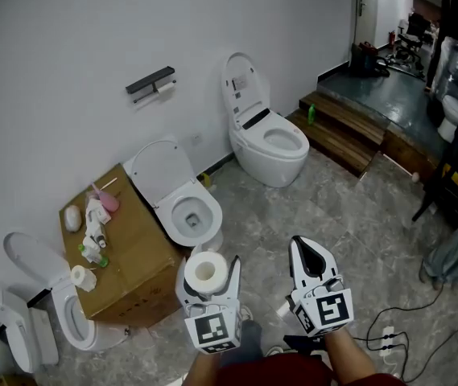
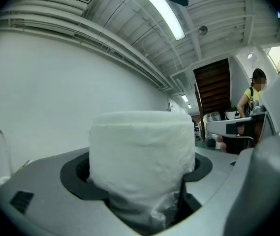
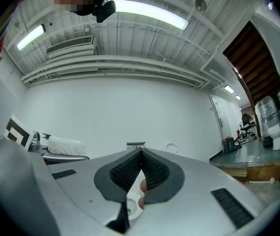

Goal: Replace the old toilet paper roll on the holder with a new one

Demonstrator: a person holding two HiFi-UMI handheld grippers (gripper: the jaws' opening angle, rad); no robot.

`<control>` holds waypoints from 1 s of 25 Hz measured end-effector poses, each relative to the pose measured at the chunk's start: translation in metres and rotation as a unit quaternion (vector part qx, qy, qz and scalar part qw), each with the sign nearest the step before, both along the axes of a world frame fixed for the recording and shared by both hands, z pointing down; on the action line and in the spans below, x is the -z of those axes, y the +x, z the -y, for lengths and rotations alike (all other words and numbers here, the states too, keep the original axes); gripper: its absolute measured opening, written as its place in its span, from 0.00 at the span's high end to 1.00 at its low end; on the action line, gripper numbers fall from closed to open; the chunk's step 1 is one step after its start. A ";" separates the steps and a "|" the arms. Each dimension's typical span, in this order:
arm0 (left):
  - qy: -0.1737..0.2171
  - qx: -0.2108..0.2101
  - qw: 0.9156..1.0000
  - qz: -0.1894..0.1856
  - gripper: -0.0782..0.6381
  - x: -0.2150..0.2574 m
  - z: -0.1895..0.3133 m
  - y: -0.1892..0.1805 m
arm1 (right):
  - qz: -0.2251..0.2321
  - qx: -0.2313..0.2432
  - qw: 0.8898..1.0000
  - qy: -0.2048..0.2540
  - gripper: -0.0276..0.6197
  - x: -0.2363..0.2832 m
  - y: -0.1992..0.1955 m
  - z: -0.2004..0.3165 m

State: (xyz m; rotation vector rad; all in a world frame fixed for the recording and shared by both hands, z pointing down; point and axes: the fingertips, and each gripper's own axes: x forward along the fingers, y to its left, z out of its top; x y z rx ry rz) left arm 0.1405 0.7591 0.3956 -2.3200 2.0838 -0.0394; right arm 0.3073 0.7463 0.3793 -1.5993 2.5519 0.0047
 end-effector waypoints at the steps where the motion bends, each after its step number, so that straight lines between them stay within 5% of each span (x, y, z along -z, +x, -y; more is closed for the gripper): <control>1: -0.002 -0.002 1.000 -0.003 0.26 0.000 0.011 -0.001 | -0.002 0.000 1.000 0.000 0.94 0.001 -0.002 0.010; 17: 0.021 0.000 0.999 -0.027 0.26 0.021 0.201 -0.108 | -0.026 0.022 0.999 -0.006 0.94 0.014 -0.123 0.203; 25: 0.017 0.000 1.000 -0.007 0.26 0.014 0.264 -0.128 | -0.030 0.026 0.999 -0.010 0.94 0.007 -0.147 0.268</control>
